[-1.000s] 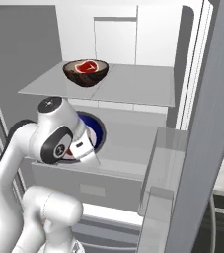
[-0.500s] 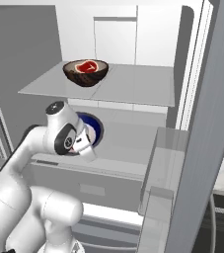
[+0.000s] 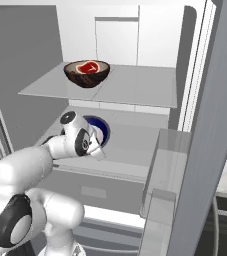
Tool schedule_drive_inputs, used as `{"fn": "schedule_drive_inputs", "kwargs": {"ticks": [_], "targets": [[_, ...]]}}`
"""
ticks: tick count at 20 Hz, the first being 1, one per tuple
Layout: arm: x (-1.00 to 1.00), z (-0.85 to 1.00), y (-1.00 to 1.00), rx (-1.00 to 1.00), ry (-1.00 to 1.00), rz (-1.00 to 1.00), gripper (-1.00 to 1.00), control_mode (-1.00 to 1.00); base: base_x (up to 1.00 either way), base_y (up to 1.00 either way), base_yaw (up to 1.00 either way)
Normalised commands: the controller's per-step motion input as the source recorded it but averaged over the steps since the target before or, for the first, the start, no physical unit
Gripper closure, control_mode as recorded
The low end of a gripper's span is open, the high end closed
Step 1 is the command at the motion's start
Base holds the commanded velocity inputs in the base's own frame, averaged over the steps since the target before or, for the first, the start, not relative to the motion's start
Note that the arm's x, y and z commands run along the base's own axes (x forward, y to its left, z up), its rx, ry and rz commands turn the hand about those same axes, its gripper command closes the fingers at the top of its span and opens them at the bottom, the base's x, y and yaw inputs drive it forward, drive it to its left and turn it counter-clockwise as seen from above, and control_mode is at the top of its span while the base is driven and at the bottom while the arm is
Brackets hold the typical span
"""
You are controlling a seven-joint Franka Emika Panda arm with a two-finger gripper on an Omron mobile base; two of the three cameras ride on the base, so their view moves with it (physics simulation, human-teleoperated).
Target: Place the bowl with the bell pepper and garlic on the second highest shelf of the fridge. Place the bowl with the chicken drumstick and steak on the top shelf of the fridge.
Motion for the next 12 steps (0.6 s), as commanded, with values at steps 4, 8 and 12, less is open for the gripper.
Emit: {"fn": "schedule_drive_inputs", "kwargs": {"ticks": [4, 8, 12], "targets": [[0.96, -0.1, 0.0, 0.0, 0.05, 0.0, 1.0, -1.0, 0.0, 0.0, 0.0], [0.18, 0.05, 0.03, 0.0, 0.1, -0.02, -1.0, -1.0, 0.0, 0.0, 0.0], [-0.04, 0.59, 0.0, 0.0, 0.02, -0.03, -1.0, -1.0, 0.0, 0.0, 0.0]]}}
